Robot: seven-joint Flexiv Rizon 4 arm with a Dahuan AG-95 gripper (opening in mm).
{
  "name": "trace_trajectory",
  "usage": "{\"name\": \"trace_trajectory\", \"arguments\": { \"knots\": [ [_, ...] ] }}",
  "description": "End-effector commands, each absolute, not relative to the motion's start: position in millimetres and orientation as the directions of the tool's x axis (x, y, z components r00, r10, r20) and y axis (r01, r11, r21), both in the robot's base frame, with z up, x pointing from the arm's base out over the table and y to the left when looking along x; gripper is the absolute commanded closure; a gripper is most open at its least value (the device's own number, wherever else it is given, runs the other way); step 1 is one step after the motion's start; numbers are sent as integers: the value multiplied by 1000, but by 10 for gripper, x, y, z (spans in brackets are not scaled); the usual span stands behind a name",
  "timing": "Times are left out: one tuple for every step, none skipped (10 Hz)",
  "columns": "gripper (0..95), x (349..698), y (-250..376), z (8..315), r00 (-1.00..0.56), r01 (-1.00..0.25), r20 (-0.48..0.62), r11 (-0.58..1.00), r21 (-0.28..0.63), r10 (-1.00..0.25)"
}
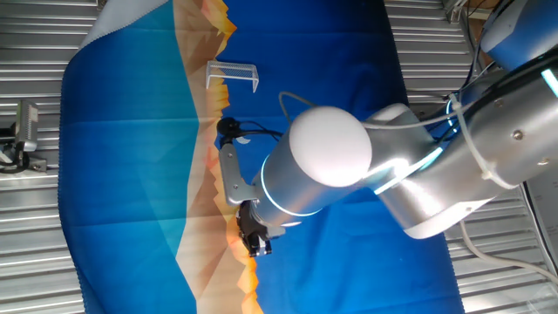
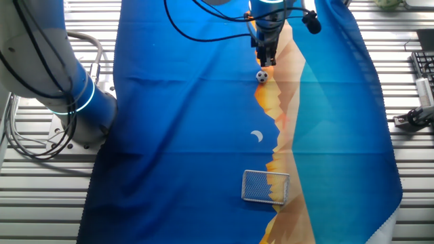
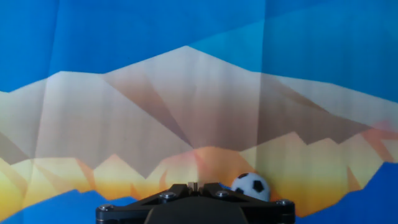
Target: Push the soccer ball into the goal
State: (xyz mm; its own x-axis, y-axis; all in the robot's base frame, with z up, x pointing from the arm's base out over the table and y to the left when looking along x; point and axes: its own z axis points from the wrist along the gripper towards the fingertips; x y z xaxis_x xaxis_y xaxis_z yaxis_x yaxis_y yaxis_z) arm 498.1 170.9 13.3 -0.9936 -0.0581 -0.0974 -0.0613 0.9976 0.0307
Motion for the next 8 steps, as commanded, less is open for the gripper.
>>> {"name": "trace_trajectory", "arguments": {
  "knots": [
    [950, 4985, 1707, 110, -994, -61, -94, 998, 29, -58],
    [950, 4985, 1707, 102, -994, -60, -95, 998, 30, -57],
    [950, 4983, 1706, 94, -994, -59, -95, 998, 26, -56],
    [950, 4943, 1644, 67, -993, -68, -97, 997, 22, -66],
    [950, 4878, 1504, 32, -990, -101, -102, 995, 16, -99],
    [950, 4822, 1298, 4, -983, -154, -103, 988, -2, -153],
    [950, 4801, 1117, 40, -980, -167, -119, 984, 67, -159],
    [950, 4805, 1114, 68, -984, -144, -113, 987, 66, -136]
  ]
}}
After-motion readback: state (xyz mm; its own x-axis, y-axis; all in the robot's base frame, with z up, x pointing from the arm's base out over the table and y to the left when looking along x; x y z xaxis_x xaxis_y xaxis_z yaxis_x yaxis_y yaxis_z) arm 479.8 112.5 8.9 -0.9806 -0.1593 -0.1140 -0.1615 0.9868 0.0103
